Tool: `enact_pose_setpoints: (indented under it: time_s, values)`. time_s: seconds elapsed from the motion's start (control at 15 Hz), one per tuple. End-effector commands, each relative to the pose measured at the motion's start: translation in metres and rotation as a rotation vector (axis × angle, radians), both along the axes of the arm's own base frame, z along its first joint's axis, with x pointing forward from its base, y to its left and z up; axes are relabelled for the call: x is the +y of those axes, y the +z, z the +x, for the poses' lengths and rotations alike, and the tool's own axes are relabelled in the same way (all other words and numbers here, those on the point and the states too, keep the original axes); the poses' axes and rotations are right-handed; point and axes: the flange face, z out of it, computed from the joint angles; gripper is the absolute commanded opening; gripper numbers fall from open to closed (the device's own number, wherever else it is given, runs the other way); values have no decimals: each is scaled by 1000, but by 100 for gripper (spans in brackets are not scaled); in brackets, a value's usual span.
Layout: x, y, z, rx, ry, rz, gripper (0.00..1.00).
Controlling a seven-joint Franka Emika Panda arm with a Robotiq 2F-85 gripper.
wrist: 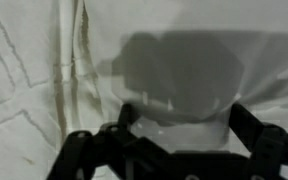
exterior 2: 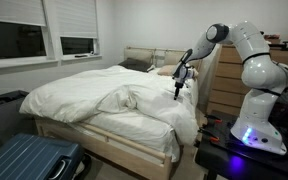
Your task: Make the bed
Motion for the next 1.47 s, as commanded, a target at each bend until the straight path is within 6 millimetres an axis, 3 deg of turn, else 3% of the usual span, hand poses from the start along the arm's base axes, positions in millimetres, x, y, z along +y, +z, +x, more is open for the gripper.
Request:
enact_pose_setpoints:
  time_s: [0.0,0.4,0.67,1.13,1.4]
  values:
    - [-8,-4,6,-14,-8,-7,74]
    - [-3,16,12,-26,-30,-13,27]
    - [-1,44,15,-43,-58,-31,1]
    - [18,115,12,-66,-110,-79,0]
    - [46,156,10,-42,-151,-113,0]
